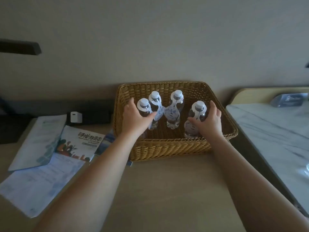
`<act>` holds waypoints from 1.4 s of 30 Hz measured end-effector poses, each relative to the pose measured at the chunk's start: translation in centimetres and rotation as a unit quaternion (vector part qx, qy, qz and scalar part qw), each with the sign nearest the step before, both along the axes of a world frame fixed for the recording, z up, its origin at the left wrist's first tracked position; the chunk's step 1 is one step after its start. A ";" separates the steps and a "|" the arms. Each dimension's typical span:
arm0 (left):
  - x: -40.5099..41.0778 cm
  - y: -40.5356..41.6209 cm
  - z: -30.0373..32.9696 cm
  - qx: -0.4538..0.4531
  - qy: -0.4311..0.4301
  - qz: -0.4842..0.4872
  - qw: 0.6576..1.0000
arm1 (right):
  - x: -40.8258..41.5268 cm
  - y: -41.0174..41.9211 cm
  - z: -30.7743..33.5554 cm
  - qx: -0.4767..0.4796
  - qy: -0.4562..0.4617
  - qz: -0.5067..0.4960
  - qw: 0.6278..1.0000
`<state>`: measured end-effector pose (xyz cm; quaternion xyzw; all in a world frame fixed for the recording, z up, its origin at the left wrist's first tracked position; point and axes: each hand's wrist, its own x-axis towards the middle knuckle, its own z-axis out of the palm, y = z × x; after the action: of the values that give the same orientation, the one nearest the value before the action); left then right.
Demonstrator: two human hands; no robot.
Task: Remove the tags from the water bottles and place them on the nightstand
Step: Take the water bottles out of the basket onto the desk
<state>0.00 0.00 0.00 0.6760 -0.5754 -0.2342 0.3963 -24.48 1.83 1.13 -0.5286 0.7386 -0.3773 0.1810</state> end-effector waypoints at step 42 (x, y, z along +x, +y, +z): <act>3.5 3.4 10.9 -0.148 0.083 0.048 0.984 | 0.7 1.6 10.7 -0.158 -0.116 0.149 0.969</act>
<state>3.48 3.39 10.90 0.6150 -0.5356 -0.1824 0.5492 -23.74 3.41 11.80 -0.6075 0.5561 -0.5167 0.2339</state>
